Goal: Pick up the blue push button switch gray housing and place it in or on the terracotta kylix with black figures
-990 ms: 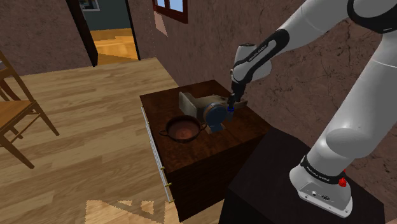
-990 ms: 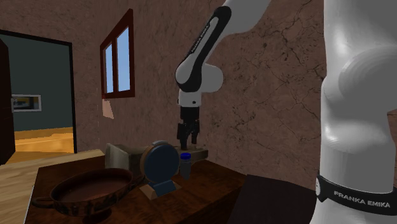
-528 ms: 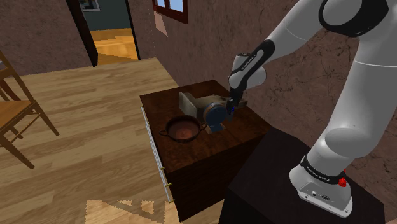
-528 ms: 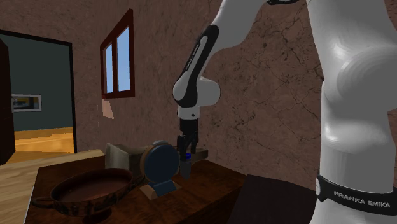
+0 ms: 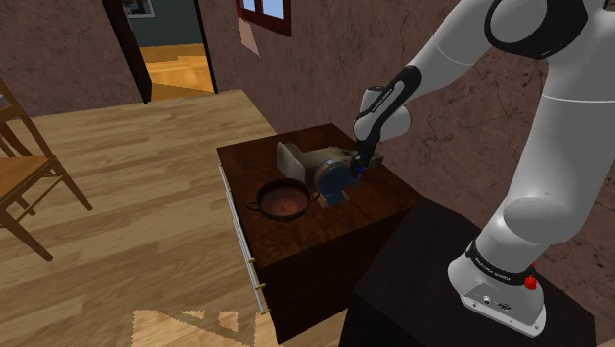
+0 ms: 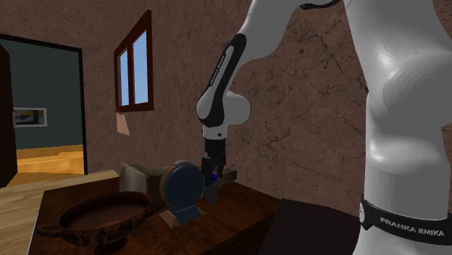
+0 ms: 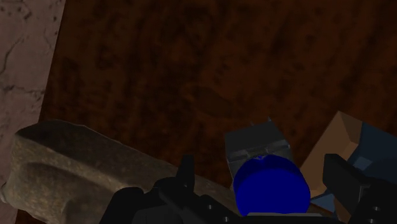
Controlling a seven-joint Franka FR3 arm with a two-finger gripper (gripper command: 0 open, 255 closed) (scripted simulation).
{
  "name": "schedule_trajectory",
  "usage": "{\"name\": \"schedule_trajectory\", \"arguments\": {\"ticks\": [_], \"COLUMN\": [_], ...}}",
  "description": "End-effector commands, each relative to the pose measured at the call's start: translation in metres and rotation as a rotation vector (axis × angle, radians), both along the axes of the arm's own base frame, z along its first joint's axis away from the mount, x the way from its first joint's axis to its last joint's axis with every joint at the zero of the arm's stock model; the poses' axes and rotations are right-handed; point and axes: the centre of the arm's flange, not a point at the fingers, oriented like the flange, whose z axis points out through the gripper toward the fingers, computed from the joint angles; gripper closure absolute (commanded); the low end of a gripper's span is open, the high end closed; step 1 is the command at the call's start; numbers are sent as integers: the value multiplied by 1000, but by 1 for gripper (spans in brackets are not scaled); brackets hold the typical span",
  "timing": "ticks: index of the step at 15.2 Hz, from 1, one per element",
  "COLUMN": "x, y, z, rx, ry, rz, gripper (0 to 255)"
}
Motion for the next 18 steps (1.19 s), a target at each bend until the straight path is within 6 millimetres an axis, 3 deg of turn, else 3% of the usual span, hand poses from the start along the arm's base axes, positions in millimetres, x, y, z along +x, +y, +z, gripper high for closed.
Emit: {"name": "schedule_trajectory", "arguments": {"ticks": [1, 2, 3, 12, 18], "x": [-2, -2, -3, -2, -2], "y": [4, 4, 4, 4, 4], "z": [-6, -6, -7, -6, 26], "rx": [3, 3, 3, 3, 3], "ry": [14, 14, 14, 13, 13], "rz": [3, 3, 3, 3, 3], "gripper": [0, 0, 255, 255, 255]}}
